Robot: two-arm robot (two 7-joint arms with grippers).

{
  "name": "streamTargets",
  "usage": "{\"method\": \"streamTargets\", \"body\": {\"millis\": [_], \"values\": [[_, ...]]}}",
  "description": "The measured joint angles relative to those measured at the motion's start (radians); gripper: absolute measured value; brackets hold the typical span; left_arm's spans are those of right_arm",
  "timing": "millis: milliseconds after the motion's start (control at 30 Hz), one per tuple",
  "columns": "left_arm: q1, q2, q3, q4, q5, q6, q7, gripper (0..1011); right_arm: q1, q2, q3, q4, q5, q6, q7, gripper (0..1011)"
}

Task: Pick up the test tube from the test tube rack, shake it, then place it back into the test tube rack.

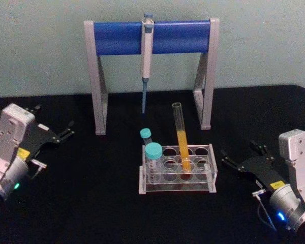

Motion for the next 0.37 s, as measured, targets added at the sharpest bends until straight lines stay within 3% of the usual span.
{"method": "streamTargets", "body": {"millis": [367], "values": [[0.000,0.000,0.000,0.000,0.000,0.000,0.000,1001,0.000,0.000,0.000,0.000,0.000,0.000,0.000,1000]]}}
